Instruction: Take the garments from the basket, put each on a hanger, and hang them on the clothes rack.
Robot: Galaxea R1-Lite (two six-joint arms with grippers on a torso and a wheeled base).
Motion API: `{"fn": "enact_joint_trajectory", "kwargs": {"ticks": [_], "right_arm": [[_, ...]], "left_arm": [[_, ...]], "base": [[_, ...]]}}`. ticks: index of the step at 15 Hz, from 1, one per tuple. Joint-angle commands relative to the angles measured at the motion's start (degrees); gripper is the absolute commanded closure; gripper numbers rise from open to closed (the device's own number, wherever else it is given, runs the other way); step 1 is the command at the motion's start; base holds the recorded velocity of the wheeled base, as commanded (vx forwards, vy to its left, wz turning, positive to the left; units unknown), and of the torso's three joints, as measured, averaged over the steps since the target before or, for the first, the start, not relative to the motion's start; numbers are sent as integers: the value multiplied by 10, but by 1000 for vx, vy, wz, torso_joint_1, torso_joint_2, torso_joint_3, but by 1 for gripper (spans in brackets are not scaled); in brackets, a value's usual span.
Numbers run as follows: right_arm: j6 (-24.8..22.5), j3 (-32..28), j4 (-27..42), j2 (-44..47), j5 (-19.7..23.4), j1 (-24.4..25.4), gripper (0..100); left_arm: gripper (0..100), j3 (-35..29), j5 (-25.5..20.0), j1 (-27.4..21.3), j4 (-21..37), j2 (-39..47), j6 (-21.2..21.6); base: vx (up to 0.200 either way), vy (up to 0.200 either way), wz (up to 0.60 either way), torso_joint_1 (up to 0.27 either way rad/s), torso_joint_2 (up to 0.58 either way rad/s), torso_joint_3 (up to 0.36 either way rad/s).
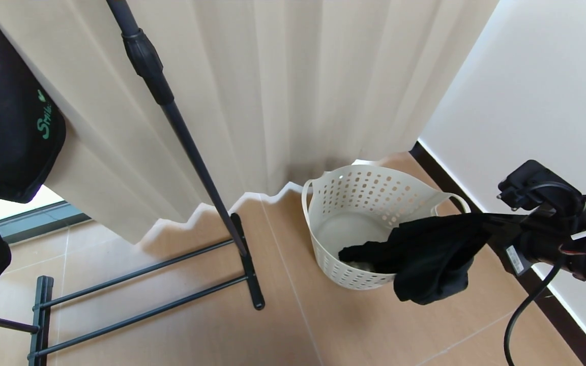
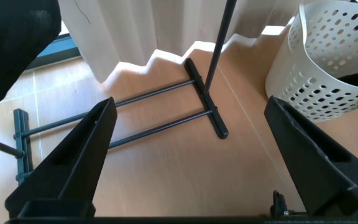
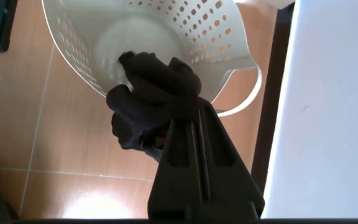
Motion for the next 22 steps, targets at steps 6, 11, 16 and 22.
{"fn": "enact_joint_trajectory", "kwargs": {"ticks": [6, 11, 16, 22], "right_arm": [[4, 5, -2, -14, 2, -1, 100], [4, 3, -2, 0, 2, -1, 100], [3, 4, -2, 10, 1, -2, 100], [4, 8, -3, -1, 2, -4, 100]], "left_arm": [[0, 1, 0, 0, -1, 0, -1], [0, 1, 1, 0, -1, 0, -1], [0, 1, 0, 0, -1, 0, -1], [0, 1, 1, 0, -1, 0, -1]], "base": [[0, 0, 0, 2, 4, 197], [0, 0, 0, 23, -159, 66], [0, 0, 0, 102, -447, -138], [0, 0, 0, 154, -491, -133]]}}
